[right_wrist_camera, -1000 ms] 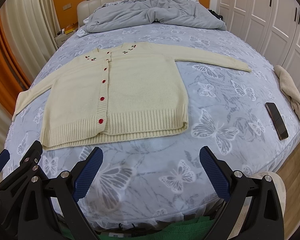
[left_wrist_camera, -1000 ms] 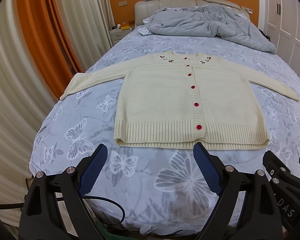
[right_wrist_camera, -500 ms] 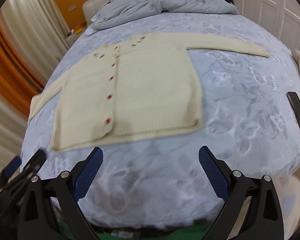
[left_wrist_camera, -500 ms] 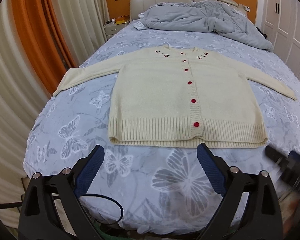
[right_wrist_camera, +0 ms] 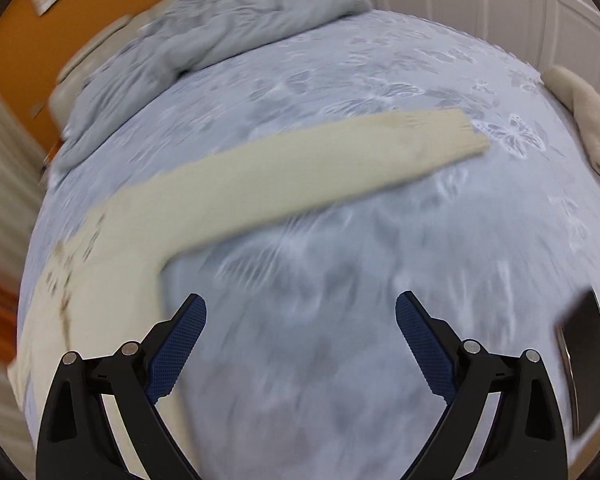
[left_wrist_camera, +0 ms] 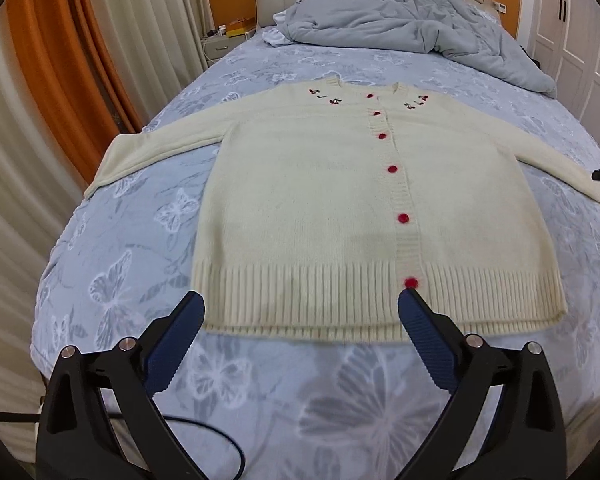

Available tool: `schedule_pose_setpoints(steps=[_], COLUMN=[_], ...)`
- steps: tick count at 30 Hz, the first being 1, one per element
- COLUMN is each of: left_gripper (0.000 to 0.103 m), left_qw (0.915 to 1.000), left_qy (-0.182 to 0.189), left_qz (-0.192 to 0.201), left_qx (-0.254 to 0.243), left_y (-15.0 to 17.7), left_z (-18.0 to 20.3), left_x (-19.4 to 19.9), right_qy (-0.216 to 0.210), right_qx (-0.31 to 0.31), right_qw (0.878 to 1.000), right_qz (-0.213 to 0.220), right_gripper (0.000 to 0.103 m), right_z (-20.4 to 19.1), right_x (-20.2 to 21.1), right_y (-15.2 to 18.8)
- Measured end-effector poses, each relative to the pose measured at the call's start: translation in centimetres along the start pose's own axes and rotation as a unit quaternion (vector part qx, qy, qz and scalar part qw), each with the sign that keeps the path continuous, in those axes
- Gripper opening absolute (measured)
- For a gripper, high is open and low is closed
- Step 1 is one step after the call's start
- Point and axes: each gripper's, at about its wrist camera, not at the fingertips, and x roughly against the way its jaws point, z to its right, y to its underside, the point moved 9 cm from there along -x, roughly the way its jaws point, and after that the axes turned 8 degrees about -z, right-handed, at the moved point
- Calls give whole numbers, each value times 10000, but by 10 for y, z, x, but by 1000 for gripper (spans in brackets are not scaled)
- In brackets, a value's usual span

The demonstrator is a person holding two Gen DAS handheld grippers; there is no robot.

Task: Fold small clothes
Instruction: 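Grasp the ribbed sleeve cuff nearest the right tool with the right tool, then fold the held sleeve across the cardigan body with the right tool while the left tool grasps the other cuff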

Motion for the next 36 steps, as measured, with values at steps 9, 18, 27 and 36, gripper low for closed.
schedule_pose_setpoints(steps=[9,18,27,36], left_gripper=[95,95,95,98], left_qw=[9995,9992,9987,9887], left_qy=[-35,-27,145,1001], left_qz=[-318,-391,-220,-89], left_qx=[-26,38,439,1113], left_y=[-12,-18,-28,-71], left_z=[1,-7,-28,-47], left_x=[-37,-53,-48,-44], right_qy=[-31,-972,-2651,-2628], right_qx=[-1542,-1709,1477,3851], right_qw=[9880,9795,9475,8835], right_qz=[-110,428,1007,-454], right_gripper=[93,9,9,18], right_z=[72,39,-257,-444], right_x=[-83,-74,54,-19], right_y=[-96,-133,-114,78])
